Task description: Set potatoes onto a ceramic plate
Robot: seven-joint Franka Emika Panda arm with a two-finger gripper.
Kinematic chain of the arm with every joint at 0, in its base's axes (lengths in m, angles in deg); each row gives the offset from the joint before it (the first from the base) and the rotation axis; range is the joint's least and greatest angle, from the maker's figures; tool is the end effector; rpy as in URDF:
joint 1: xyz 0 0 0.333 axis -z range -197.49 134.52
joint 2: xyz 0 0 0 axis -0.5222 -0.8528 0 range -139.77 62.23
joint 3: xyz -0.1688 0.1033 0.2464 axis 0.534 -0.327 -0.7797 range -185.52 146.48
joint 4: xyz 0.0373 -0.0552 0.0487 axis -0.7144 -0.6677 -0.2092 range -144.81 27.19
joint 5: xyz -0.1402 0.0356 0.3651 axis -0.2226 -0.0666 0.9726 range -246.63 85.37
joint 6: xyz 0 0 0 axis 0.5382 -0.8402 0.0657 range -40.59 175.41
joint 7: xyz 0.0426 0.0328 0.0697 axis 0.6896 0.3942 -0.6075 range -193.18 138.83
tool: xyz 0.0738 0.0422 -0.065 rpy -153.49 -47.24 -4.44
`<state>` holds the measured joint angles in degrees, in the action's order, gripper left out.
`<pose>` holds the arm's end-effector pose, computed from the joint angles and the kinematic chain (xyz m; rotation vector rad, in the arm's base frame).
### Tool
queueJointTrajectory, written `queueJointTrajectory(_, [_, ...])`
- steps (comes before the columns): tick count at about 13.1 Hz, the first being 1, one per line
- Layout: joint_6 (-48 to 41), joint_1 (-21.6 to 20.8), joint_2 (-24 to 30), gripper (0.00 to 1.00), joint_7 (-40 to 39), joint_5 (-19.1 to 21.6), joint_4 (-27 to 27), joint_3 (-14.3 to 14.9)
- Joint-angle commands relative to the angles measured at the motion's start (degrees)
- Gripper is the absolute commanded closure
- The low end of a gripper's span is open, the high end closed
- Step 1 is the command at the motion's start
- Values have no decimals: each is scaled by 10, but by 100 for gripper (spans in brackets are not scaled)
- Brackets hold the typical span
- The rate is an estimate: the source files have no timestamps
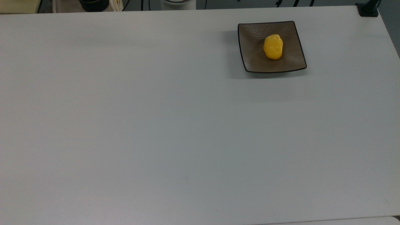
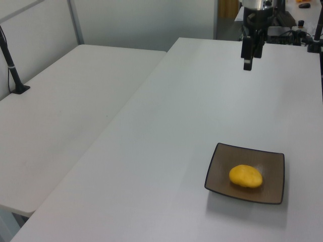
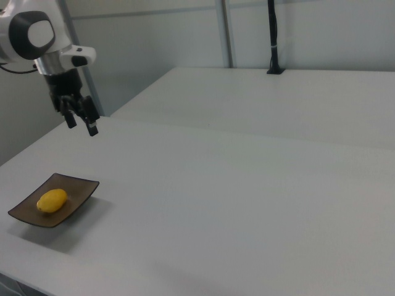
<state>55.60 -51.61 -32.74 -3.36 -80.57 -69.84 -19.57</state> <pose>0.4946 0.1818 0.5980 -3.1380 0.0998 -0.0041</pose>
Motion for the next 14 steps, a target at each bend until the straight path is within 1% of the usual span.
queueJointTrajectory(1, [-10, 59, 14, 0, -99, 2, 0, 0])
queueJointTrajectory(2, [2, 72, 12, 0, -118, 6, 1, 0])
queueJointTrajectory(3, [36, 79, 9, 0, -144, 7, -3, -1])
queueJointTrajectory(4, [61, 83, 6, 0, -191, 7, -13, 0])
queueJointTrajectory(6, [71, 88, -1, 0, -247, 11, -12, 0])
queueJointTrajectory(8, [65, 92, -4, 0, -254, 30, -11, 0])
queueJointTrajectory(14, [66, 92, -6, 0, -258, 28, -7, 0])
